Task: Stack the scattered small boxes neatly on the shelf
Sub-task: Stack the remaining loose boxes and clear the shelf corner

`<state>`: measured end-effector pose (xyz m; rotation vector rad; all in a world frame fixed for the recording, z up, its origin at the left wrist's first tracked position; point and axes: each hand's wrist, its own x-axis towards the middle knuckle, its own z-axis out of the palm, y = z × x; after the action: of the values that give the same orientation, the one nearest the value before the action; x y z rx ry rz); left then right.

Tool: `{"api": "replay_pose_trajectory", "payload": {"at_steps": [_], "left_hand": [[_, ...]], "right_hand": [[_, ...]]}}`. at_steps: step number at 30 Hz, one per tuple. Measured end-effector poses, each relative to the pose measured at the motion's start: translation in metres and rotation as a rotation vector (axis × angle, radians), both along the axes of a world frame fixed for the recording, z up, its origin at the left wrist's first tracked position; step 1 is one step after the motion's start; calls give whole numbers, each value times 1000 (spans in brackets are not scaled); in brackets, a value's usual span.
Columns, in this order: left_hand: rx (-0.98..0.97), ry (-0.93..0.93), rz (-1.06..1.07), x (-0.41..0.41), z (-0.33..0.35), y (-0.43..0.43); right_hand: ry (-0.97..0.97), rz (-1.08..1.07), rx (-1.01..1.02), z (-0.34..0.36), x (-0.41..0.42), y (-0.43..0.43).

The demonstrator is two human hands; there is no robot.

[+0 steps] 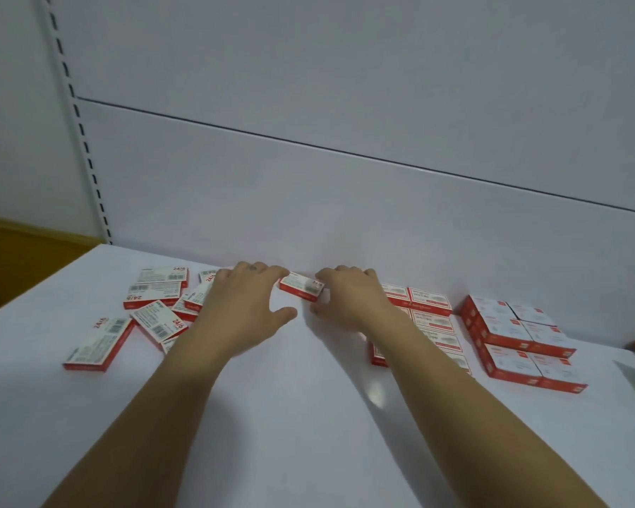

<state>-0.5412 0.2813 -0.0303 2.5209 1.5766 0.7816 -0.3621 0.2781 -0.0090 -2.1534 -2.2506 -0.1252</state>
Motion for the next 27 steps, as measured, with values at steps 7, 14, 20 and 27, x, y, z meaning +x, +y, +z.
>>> {"api": "replay_pose_trajectory", "payload": {"at_steps": [7,14,20,27], "left_hand": [[-17,-5,0,-6,2,6],[-48,-15,-10,-8,4,8],[-79,-58,-44,-2,7,0],[-62,-154,-148,20,11,-20]], "right_hand": [[38,-37,-38,-15,-21,29],[167,-75,-54,-13,-21,29],[224,-15,106,1,-1,2],[216,46,302,14,26,-58]]}}
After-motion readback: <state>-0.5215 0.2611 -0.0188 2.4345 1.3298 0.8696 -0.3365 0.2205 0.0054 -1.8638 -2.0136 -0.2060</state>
